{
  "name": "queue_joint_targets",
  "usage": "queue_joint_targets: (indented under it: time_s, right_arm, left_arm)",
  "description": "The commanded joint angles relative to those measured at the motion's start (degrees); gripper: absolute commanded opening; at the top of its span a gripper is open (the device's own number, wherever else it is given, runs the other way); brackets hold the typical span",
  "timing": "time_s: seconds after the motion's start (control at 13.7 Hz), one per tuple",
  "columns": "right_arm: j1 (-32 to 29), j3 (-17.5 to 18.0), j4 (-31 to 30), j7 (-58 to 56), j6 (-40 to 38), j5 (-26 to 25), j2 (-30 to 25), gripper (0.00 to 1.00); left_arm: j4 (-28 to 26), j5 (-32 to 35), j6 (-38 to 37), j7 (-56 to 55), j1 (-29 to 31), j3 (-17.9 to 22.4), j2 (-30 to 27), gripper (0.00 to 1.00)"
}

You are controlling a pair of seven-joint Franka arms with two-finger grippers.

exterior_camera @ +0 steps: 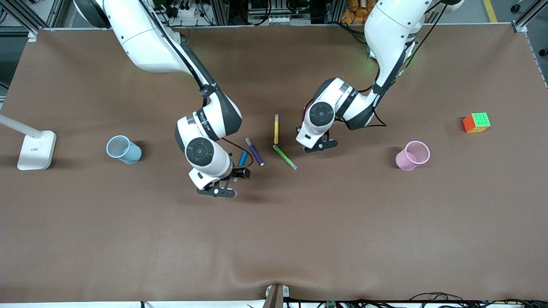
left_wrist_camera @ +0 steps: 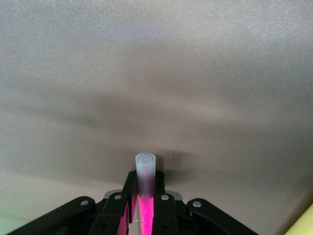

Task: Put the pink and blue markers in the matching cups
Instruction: 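Grasp the pink marker with the left gripper while the right grasps blue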

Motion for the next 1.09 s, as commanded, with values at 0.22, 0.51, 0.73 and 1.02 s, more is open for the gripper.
queue_joint_targets:
  time_s: [0.22,0.51,0.73,1.02]
  right_arm:
    - [1.29,-0.45,-1.64,1.56,3.74,-2.67,2.32,1.0]
    - [1.9,-0.45,-5.96,1.73,9.56,-2.67,2.24,1.0]
    - [2.26,-0.45,-5.88,2.35,9.56,-2.67,2.15,0.99]
    - [2.43,-0.36,-5.88,2.43,9.38,-2.67,2.06,0.0]
  left_arm:
    - [0.26,0.36,-5.44,-0.11,3.78,0.63,-5.51,0.0]
    - [0.0,6.23,-7.82,0.33,5.71,0.81,-9.9,0.0]
    - [-0.27,7.82,-8.26,4.0,8.79,0.72,-13.41,0.0]
    - [0.08,11.95,-8.61,13.05,15.9,0.63,-17.29,0.0]
